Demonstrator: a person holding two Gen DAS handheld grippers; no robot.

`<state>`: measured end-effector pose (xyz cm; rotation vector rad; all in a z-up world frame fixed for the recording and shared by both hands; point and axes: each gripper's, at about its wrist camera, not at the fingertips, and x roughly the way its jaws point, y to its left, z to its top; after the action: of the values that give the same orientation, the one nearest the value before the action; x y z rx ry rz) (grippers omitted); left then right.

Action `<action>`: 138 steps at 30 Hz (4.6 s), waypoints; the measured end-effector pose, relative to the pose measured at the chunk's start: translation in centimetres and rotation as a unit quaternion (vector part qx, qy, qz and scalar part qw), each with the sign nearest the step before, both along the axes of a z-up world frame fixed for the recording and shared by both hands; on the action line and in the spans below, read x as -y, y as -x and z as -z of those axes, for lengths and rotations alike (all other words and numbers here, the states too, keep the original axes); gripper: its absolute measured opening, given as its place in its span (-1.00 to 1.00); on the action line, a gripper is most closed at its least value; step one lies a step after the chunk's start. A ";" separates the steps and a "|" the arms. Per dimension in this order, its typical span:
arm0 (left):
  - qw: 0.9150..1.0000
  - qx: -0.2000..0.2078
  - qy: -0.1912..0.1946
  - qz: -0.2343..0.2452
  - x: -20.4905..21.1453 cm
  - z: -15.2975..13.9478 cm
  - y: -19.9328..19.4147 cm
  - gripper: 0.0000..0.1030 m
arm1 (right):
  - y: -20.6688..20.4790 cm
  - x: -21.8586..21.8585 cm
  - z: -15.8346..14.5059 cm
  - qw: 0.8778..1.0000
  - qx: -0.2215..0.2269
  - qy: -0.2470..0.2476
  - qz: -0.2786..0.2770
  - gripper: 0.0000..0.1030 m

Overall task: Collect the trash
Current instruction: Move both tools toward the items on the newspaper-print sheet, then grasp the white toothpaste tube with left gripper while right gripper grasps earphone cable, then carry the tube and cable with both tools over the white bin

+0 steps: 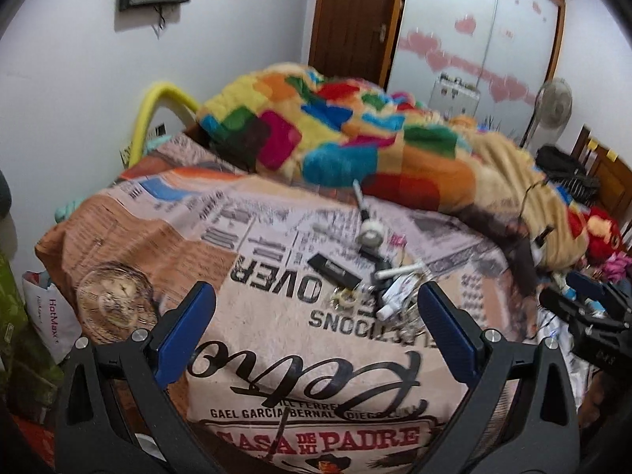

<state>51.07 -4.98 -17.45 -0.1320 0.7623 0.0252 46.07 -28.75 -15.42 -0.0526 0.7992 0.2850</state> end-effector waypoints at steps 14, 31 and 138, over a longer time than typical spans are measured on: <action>0.997 -0.061 -0.002 0.037 0.9 7.9 -5.8 0.55 | -5.1 -3.3 8.5 0.986 -0.119 -0.082 -0.080 -0.19; 0.985 -0.089 0.058 0.133 5.4 10.4 -7.7 -0.12 | -7.2 -3.2 11.3 0.978 -0.150 -0.128 -0.071 -0.86; 0.988 0.128 0.015 -0.080 -9.8 -14.9 28.0 -0.57 | 18.2 -15.3 -13.7 0.960 0.086 -0.102 -0.245 -0.80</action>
<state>23.10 4.83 -2.58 -0.2200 0.4949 0.1474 27.88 -13.45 -1.70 -0.0801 0.5704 0.8207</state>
